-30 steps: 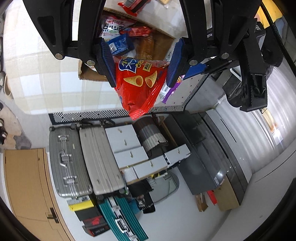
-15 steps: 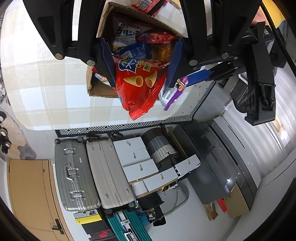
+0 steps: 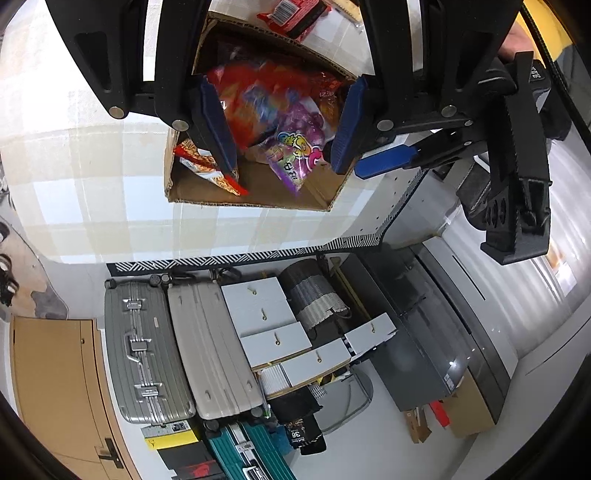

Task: Organize snacks
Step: 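Open both tools to drop the bags into the box and withdraw, then move the open left tool toward the cracker pack on the table, then close the left tool on the cracker pack, then lift the cracker pack with the left tool while the right tool grasps the red pack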

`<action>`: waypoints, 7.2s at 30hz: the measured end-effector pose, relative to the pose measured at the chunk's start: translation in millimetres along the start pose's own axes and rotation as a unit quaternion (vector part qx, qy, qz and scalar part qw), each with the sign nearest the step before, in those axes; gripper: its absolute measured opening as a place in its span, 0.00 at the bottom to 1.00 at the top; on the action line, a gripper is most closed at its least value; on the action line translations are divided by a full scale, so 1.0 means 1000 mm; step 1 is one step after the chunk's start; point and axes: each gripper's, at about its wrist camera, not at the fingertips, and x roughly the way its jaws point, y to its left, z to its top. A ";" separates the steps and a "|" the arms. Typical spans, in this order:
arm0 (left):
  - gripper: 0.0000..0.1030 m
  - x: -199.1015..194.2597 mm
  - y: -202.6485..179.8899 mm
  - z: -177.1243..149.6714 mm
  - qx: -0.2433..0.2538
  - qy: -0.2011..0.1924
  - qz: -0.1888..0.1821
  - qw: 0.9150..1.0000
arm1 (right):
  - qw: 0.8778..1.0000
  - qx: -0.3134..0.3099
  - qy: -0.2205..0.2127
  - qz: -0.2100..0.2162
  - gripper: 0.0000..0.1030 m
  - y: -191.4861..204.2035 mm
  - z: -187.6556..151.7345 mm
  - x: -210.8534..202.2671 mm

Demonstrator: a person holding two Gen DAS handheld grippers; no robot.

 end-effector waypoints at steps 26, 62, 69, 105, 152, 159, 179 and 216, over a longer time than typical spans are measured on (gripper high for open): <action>0.78 -0.148 -0.023 -0.037 -0.019 -0.072 0.054 0.996 | 0.998 -0.042 -0.044 0.000 0.54 0.069 -0.006 -0.114; 1.00 -0.277 -0.018 -0.306 -0.045 -0.158 0.101 0.981 | 0.980 -0.071 -0.188 -0.011 0.99 0.104 -0.247 -0.244; 1.00 -0.220 -0.018 -0.288 -0.024 -0.118 0.087 0.989 | 0.985 -0.039 -0.164 -0.027 0.99 0.076 -0.238 -0.216; 0.96 -0.035 -0.012 -0.241 0.004 0.054 0.058 0.997 | 0.997 0.009 -0.074 -0.031 0.99 0.023 -0.203 -0.119; 0.79 -0.040 -0.048 -0.254 0.015 0.072 0.074 0.995 | 0.998 0.013 -0.040 -0.043 0.99 0.030 -0.204 -0.104; 0.57 -0.049 -0.049 -0.255 0.014 0.078 0.070 0.994 | 0.998 0.019 -0.041 -0.040 0.99 0.029 -0.204 -0.106; 0.56 -0.117 0.041 -0.265 -0.057 0.053 0.041 0.996 | 0.993 0.013 0.064 -0.098 0.99 0.053 -0.187 0.000; 0.56 -0.179 0.009 -0.267 -0.066 -0.063 0.057 0.994 | 0.999 -0.035 -0.016 0.007 0.44 0.076 -0.215 -0.124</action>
